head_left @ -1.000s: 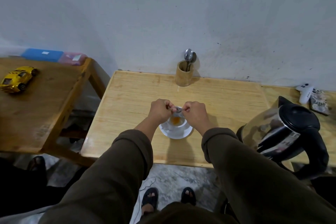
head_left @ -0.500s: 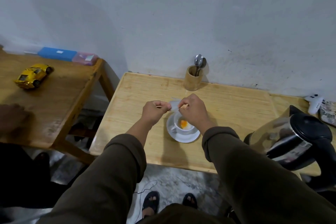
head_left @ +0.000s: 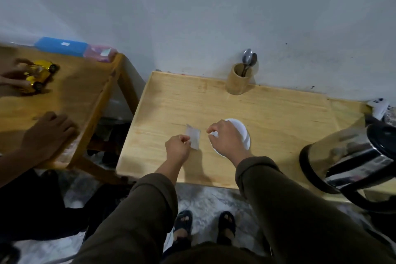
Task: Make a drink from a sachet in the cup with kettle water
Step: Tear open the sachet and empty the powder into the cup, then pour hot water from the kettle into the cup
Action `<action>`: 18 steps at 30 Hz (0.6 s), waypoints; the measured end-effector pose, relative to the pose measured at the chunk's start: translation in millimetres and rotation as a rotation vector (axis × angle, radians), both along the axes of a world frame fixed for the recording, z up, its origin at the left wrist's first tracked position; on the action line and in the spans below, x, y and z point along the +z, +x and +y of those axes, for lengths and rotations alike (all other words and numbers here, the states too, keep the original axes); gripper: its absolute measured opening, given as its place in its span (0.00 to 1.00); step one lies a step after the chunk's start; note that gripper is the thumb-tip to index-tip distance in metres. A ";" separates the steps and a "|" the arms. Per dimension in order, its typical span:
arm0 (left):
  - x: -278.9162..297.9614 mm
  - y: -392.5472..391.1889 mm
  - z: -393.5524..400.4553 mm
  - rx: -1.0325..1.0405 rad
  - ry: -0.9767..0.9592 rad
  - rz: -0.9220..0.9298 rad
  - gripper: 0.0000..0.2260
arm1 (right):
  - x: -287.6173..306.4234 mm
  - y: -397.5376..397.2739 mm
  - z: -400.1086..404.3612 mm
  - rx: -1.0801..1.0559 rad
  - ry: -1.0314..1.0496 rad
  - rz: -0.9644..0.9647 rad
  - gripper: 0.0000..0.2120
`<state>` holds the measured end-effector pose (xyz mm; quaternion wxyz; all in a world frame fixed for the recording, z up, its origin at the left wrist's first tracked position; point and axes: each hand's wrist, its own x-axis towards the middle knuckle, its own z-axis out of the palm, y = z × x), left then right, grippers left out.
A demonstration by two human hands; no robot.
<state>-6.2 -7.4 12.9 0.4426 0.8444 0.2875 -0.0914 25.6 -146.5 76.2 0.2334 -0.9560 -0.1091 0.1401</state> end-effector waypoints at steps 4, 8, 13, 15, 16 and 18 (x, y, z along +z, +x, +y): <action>-9.2 2.5 -0.1 -0.069 0.056 0.028 0.14 | -3.8 -2.3 -5.1 -0.070 -0.014 0.002 0.12; -5.9 9.2 -5.8 -0.123 0.126 -0.052 0.14 | -3.2 -5.9 -13.0 -0.131 -0.038 -0.049 0.15; 3.1 7.4 -33.7 -0.195 0.030 -0.116 0.19 | 3.2 -17.2 -35.8 -0.270 -0.039 -0.201 0.15; 4.4 2.4 -48.7 -0.196 -0.034 -0.101 0.22 | 7.3 -20.5 -49.9 -0.329 -0.032 -0.265 0.17; 4.7 -1.1 -56.0 -0.198 -0.055 -0.092 0.25 | 10.3 -21.8 -58.0 -0.361 -0.033 -0.294 0.18; 4.3 -7.7 -69.7 -0.204 -0.059 -0.101 0.28 | 15.5 -24.7 -75.1 -0.416 -0.045 -0.353 0.19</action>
